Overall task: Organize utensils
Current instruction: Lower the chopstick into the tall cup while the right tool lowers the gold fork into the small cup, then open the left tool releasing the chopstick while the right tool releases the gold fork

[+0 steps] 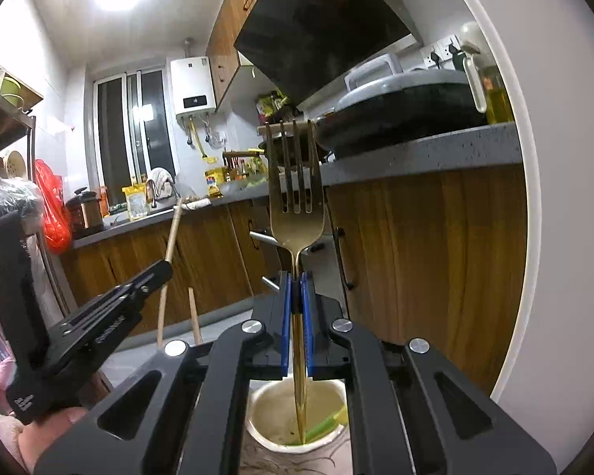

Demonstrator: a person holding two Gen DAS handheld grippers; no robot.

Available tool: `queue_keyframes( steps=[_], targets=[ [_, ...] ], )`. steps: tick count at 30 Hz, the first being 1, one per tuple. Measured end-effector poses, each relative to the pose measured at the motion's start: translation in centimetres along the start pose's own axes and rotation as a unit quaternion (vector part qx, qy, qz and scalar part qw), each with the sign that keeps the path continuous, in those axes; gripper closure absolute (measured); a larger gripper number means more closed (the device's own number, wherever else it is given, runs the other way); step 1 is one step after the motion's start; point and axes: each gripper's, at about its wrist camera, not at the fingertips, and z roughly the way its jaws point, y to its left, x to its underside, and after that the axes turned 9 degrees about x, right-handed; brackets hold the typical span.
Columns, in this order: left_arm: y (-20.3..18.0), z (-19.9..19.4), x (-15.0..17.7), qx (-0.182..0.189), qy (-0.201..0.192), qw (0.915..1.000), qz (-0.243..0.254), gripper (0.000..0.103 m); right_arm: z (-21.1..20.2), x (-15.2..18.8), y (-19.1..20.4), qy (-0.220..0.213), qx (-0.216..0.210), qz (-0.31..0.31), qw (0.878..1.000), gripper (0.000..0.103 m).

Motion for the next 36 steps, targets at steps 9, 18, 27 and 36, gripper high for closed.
queue_keyframes(
  steps=[9, 18, 27, 36],
  targets=[
    [-0.4, -3.3, 3.0, 0.001, 0.049, 0.9988, 0.01, 0.097, -0.7, 1.9, -0.5, 0.036, 0.014, -0.009, 0.999, 0.098],
    [0.5, -5.1, 3.7, 0.01, 0.064, 0.9978, -0.011, 0.097, 0.1, 2.8, 0.2, 0.053, 0.021, -0.03, 0.998, 0.097],
    [0.4, -4.8, 4.2, 0.01, 0.087, 0.9961, -0.009, 0.097, 0.7, 2.8, 0.3, 0.062, 0.025, -0.035, 0.997, 0.097],
    [0.1, -4.5, 4.4, -0.001, 0.094, 0.9955, 0.002, 0.091, 1.2, 2.9, -0.3, 0.064, 0.039, -0.029, 0.997, 0.097]
  ],
)
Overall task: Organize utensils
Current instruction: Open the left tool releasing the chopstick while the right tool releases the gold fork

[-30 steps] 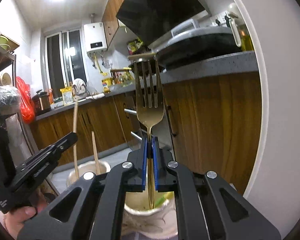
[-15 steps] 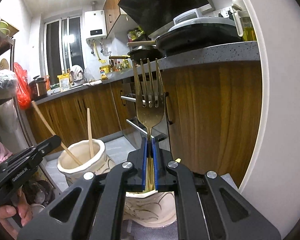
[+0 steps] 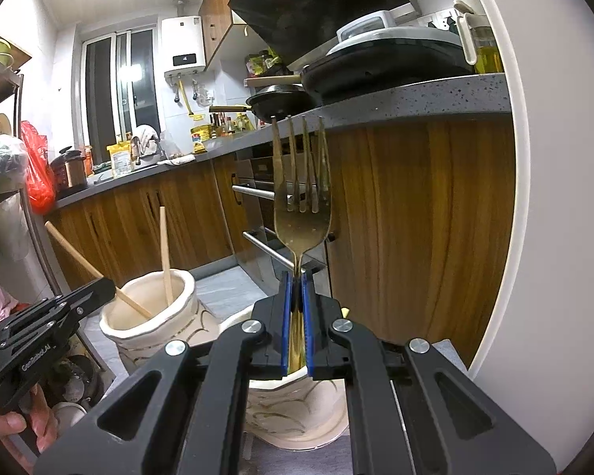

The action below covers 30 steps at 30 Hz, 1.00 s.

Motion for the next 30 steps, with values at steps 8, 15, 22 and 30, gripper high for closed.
queue_keyframes(
  steps=[8, 15, 22, 30],
  targets=[
    [0.5, -0.3, -0.1, -0.001, -0.003, 1.0, -0.007, 0.081, 0.6, 0.1, -0.9, 0.008, 0.01, 0.014, 1.0, 0.096],
    [0.8, -0.6, -0.2, -0.003, -0.006, 0.9999, -0.014, 0.069, 0.7, 0.1, -1.0, 0.008, 0.009, 0.015, 1.0, 0.095],
    [0.9, -1.3, -0.4, -0.005, -0.016, 0.9997, -0.014, 0.059, 0.6, 0.1, -0.9, 0.004, 0.006, 0.015, 1.0, 0.063],
    [1.0, -1.5, -0.5, -0.004, -0.017, 0.9997, -0.016, 0.053, 0.7, 0.0, -1.4, 0.01, 0.0, 0.023, 1.0, 0.056]
  ],
)
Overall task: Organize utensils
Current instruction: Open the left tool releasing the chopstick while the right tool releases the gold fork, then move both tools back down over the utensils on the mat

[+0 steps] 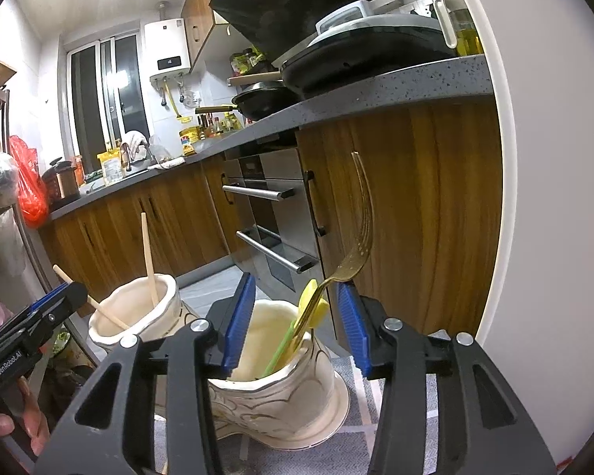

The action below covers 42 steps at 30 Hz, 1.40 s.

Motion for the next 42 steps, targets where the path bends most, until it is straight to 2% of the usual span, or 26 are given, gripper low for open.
queue_keyframes(
  steps=[5, 11, 21, 24, 30, 31, 34, 38, 42],
  targets=[
    [0.0, 0.0, 0.0, -0.001, -0.001, 1.0, -0.001, 0.048, -0.2, -0.1, 0.1, -0.001, -0.006, 0.003, 1.0, 0.042],
    [0.0, -0.1, 0.0, 0.0, 0.0, 1.0, -0.001, 0.048, -1.3, -0.3, 0.5, -0.017, -0.007, -0.003, 1.0, 0.032],
    [-0.1, -0.1, 0.1, 0.002, 0.001, 1.0, -0.001, 0.047, -1.5, -0.3, 0.5, -0.016, -0.009, 0.002, 1.0, 0.028],
    [-0.2, -0.3, 0.2, 0.001, 0.004, 1.0, 0.001, 0.046, -2.1, -0.2, 0.4, -0.012, -0.01, 0.006, 1.0, 0.022],
    [-0.4, -1.4, 0.7, -0.001, 0.005, 1.0, -0.004, 0.032, -4.4, 0.8, -0.2, -0.007, -0.011, 0.012, 1.0, 0.005],
    [-0.5, -1.8, 0.9, -0.003, 0.007, 1.0, -0.005, 0.026, -4.9, 1.1, -0.3, -0.005, -0.012, 0.012, 1.0, 0.005],
    [-0.8, -2.8, 1.7, -0.002, 0.026, 0.9996, -0.007, 0.013, -5.7, 2.2, -0.4, 0.01, -0.007, 0.004, 1.0, 0.005],
    [-1.8, -3.7, 3.3, -0.01, 0.069, 0.9975, 0.009, 0.01, -6.3, 4.1, -0.5, 0.037, 0.003, -0.012, 0.999, 0.005],
    [-2.9, -3.7, 5.6, -0.019, 0.129, 0.9912, 0.019, 0.01, -6.3, 6.2, -0.9, 0.076, 0.005, -0.025, 0.997, 0.005]
  ],
)
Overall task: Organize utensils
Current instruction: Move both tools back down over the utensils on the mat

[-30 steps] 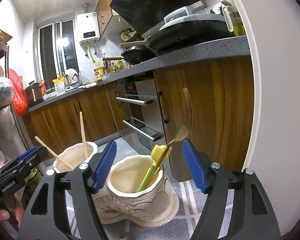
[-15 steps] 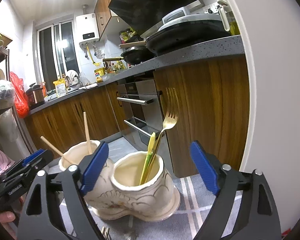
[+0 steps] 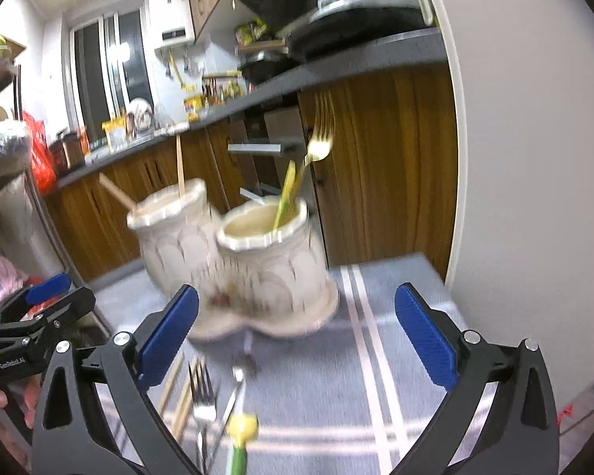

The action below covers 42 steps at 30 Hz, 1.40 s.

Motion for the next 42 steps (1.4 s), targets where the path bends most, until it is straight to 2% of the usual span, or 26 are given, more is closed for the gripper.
queue_keyframes(
  steps=[5, 9, 11, 13, 14, 17, 19, 21, 24, 26, 30, 37, 42],
  targets=[
    [0.2, 1.2, 2.7, -0.001, 0.067, 0.9975, -0.023, 0.01, -0.5, 2.1, -0.4, 0.026, 0.004, -0.012, 1.0, 0.005],
    [0.0, 1.7, 4.2, -0.005, 0.104, 0.9942, -0.028, 0.013, -0.5, 3.0, -0.7, 0.042, 0.005, -0.018, 0.999, 0.005],
    [-0.7, 1.9, 5.0, -0.006, 0.122, 0.9923, -0.017, 0.018, -0.5, 3.4, -0.7, 0.049, 0.007, -0.026, 0.998, 0.005],
    [-1.4, 2.1, 5.6, 0.001, 0.141, 0.99, -0.011, 0.032, -0.5, 3.7, -0.4, 0.053, 0.009, -0.036, 0.998, 0.005],
    [-1.7, 2.2, 5.9, 0.007, 0.149, 0.9887, -0.01, 0.035, -0.5, 4.0, -0.3, 0.055, 0.01, -0.044, 0.997, 0.005],
    [-2.4, 2.3, 6.5, 0.012, 0.161, 0.9869, -0.002, 0.045, -0.5, 4.5, 0.0, 0.063, 0.012, -0.067, 0.996, 0.005],
    [-2.9, 2.5, 6.8, 0.011, 0.168, 0.9858, 0.005, 0.056, -0.4, 5.0, 0.3, 0.072, 0.005, -0.079, 0.994, 0.007],
    [-3.1, 2.6, 6.9, 0.014, 0.174, 0.9847, 0.01, 0.063, -0.5, 5.4, 0.7, 0.083, -0.007, -0.087, 0.993, 0.011],
    [-3.3, 2.7, 7.0, 0.016, 0.18, 0.9834, 0.018, 0.074, -0.5, 6.0, 1.5, 0.104, -0.027, -0.102, 0.989, 0.024],
    [-3.5, 2.7, 7.0, 0.02, 0.18, 0.9831, 0.023, 0.076, -0.6, 6.4, 2.2, 0.115, -0.042, -0.112, 0.986, 0.034],
    [-3.6, 2.8, 7.0, 0.021, 0.185, 0.9819, 0.036, 0.095, -1.2, 6.8, 3.6, 0.122, -0.066, -0.136, 0.981, 0.049],
    [-2.7, 2.7, 7.0, 0.023, 0.187, 0.9813, 0.039, 0.096, -1.7, 7.3, 5.8, 0.132, -0.096, -0.168, 0.972, 0.077],
    [-2.3, 2.4, 6.8, 0.027, 0.185, 0.9817, 0.037, 0.098, -1.3, 7.6, 8.0, 0.138, -0.098, -0.203, 0.964, 0.083]
  ],
)
